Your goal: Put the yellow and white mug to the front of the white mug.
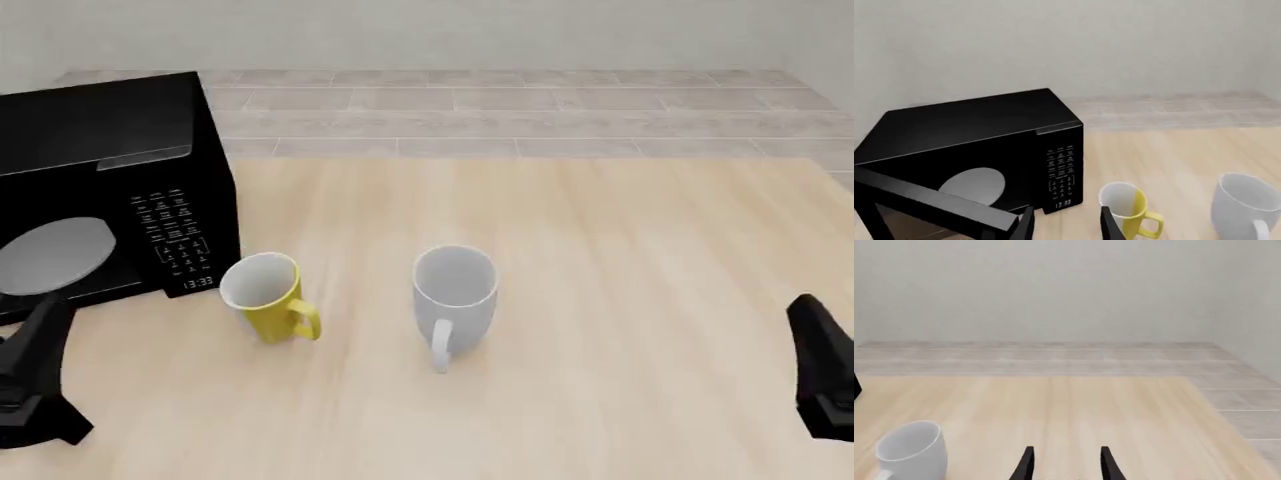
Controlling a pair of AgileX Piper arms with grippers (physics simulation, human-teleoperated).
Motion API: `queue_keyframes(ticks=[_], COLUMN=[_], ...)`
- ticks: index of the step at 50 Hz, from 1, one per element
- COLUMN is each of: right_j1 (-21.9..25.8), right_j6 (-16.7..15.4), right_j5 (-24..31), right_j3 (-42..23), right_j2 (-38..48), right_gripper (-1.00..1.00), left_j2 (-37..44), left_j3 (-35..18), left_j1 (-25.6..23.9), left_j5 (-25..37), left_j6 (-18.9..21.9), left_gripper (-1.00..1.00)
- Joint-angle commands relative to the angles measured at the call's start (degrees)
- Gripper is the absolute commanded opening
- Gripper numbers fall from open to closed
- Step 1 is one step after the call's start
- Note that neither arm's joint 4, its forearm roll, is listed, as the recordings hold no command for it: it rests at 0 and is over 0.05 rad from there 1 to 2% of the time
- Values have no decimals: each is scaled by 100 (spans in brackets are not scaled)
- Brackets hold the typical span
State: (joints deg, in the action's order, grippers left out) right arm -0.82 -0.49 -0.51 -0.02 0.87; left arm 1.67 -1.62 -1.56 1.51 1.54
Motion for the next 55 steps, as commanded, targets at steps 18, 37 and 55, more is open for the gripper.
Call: queue_keyframes(ticks=[18, 37, 55], right_j1=[1229, 3136, 3512], right_j6=[-420, -664, -1142], right_j5=[-4215, -3500, -600], right_j3=[2, -1232, -2325], right_j2=[5068, 4636, 4091], right_gripper=[100, 100, 100], left_j2=[-117, -116, -117], left_j3=[131, 131, 131], left_j1=[155, 156, 157], left_j5=[-166, -166, -166], left_j6=[-153, -154, -155], left_gripper=[100, 100, 100])
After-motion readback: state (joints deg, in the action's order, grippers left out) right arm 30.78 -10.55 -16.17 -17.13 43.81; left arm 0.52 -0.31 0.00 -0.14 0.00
